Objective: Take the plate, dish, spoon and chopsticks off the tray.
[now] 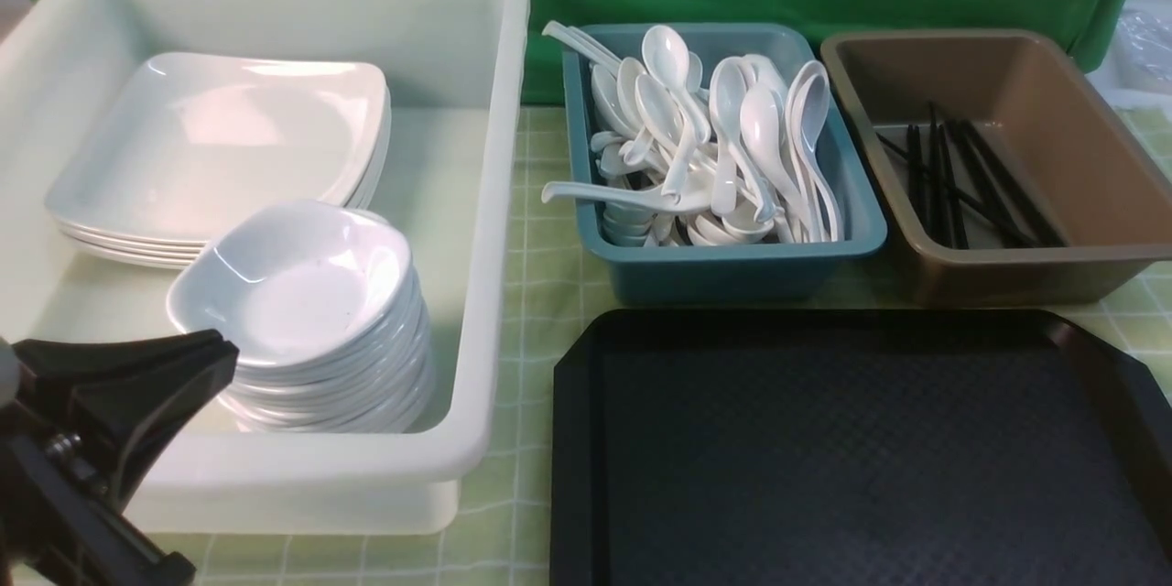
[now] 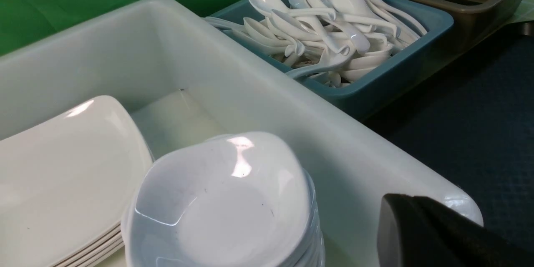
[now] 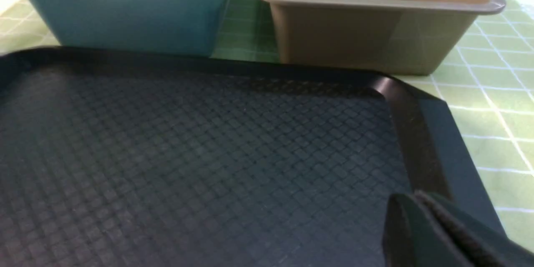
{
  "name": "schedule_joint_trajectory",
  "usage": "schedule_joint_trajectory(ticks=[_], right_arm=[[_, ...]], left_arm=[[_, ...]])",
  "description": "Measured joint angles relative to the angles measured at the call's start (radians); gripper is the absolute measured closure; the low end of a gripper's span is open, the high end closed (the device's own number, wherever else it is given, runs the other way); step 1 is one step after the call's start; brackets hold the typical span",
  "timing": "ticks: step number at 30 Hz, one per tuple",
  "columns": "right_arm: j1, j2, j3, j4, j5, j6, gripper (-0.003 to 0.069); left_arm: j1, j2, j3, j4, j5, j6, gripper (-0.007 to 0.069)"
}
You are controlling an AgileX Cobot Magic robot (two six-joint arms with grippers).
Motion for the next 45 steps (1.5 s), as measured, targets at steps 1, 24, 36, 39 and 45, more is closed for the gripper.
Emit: schedule_joint_trajectory(ticks=[1, 24, 36, 39, 45], right_arm=[[0.0, 0.0, 0.0, 0.0, 0.001, -0.003, 0.0642], [0.0, 0.0, 0.0, 0.0, 0.003, -0.005, 0.0618], [0.0, 0.0, 0.0, 0.0, 0.003, -0.005, 0.0584], [0.0, 0.0, 0.0, 0.0, 0.003, -0.005, 0.0578], [0.0, 0.0, 0.0, 0.0, 0.003, -0.005, 0.0567]], left_arm=[[0.0, 0.0, 0.0, 0.0, 0.0, 0.0, 0.0615], [0.0, 0.0, 0.0, 0.0, 0.0, 0.002, 0.0615], [0.131, -0.115, 0.078, 0.32, -0.204, -0.42, 0.0615], [0.233, -0.261, 0.18, 0.418, -0.228, -0.53, 0.0615], [0.366, -0.5, 0.377, 0.423, -0.188, -0.565, 0.0615]])
